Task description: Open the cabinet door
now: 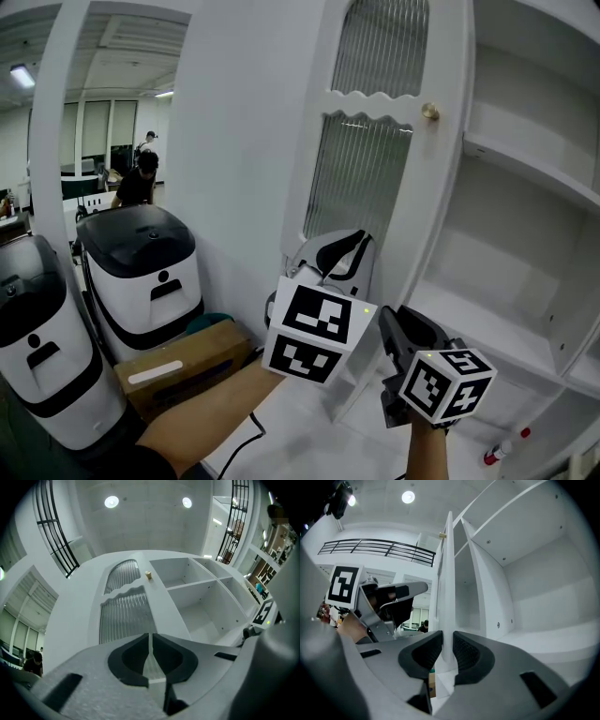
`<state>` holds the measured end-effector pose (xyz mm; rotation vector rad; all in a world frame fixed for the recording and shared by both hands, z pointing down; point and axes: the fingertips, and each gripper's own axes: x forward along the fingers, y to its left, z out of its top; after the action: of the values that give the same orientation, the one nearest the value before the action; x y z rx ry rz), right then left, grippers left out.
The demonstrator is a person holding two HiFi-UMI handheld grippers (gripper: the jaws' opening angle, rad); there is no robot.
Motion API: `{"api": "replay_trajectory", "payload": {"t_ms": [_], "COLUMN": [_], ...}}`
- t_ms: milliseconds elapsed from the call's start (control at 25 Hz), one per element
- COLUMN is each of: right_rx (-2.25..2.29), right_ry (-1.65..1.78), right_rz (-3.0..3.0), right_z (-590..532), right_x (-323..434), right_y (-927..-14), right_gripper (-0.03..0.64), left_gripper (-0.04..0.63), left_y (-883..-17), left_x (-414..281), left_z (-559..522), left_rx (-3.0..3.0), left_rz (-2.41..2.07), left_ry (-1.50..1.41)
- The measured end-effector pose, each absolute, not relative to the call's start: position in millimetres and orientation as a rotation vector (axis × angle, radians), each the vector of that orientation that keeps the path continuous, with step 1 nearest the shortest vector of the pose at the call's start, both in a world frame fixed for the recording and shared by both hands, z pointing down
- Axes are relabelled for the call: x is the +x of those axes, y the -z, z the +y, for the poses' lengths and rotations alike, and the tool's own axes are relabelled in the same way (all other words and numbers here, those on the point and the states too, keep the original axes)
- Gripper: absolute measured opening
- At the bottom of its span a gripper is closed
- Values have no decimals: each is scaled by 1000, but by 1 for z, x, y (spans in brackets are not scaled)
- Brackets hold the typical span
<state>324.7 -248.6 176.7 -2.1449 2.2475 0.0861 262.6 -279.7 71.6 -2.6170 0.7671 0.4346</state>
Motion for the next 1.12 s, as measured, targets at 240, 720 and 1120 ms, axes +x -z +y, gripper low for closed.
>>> {"api": "replay_trajectory", "payload": {"t_ms": [240, 720, 1120], "right_rx": [-2129, -2126, -2073], "right_ry": [-94, -104, -118], "right_rz": [2255, 2260, 2307], "right_z": [-241, -233, -228], "right_x": [315, 303, 285], "right_y": [-177, -179, -180], "right_gripper": [74, 72, 69], "left_gripper": [34, 19, 14], "left_y": [-100, -160, -182], "left_x": [246, 237, 223], "left_z": [-272, -260, -251], "left_rx": [-2633, -2726, -2787], "left_rz": [854, 1002, 1080], "left_ry": [-386, -215, -199]}}
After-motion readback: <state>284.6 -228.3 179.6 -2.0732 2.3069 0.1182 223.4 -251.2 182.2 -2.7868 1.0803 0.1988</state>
